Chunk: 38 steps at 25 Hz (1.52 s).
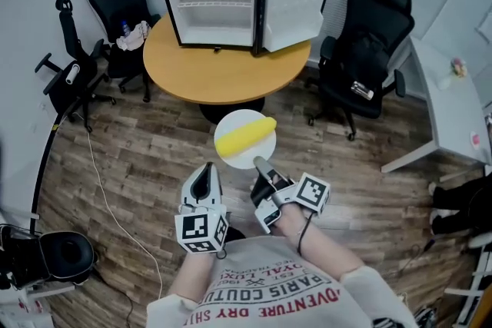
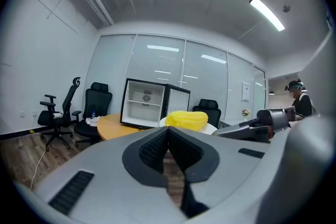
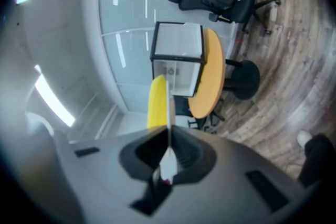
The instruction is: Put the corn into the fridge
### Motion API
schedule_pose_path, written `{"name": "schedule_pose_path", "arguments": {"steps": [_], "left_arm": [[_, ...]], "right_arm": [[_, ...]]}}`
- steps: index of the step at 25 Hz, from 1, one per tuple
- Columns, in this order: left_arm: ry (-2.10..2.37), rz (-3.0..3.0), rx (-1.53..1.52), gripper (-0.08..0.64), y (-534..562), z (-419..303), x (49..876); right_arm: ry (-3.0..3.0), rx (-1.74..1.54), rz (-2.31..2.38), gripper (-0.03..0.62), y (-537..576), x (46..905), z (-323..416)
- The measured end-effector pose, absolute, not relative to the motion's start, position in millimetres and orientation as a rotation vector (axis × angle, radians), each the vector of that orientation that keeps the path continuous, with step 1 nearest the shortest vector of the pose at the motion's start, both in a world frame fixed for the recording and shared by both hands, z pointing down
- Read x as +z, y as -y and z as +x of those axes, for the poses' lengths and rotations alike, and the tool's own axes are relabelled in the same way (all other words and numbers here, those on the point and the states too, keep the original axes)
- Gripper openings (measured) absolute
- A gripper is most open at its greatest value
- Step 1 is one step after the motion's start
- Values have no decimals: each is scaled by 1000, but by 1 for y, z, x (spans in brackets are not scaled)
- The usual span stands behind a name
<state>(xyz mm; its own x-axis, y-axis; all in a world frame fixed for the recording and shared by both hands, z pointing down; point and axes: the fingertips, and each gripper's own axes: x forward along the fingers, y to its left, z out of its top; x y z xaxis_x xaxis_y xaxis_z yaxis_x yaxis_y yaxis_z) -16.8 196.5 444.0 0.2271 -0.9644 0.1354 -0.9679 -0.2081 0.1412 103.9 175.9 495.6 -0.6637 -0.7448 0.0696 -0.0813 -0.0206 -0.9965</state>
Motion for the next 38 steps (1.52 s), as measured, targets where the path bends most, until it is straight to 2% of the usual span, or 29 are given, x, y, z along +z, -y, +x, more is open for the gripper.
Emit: {"name": "schedule_pose_path", "arguments": {"steps": [17, 27, 38], "left_arm": [[1723, 2434, 70, 31, -75, -152, 438], [1734, 2441, 74, 31, -6, -170, 450], [1803, 2524, 182, 31, 103, -135, 440]], "right_arm": [[-1671, -1668, -944, 40, -61, 492, -21], [-1703, -1697, -927, 40, 20, 499, -37], [-1806, -1715, -840, 40, 149, 487, -32]]}}
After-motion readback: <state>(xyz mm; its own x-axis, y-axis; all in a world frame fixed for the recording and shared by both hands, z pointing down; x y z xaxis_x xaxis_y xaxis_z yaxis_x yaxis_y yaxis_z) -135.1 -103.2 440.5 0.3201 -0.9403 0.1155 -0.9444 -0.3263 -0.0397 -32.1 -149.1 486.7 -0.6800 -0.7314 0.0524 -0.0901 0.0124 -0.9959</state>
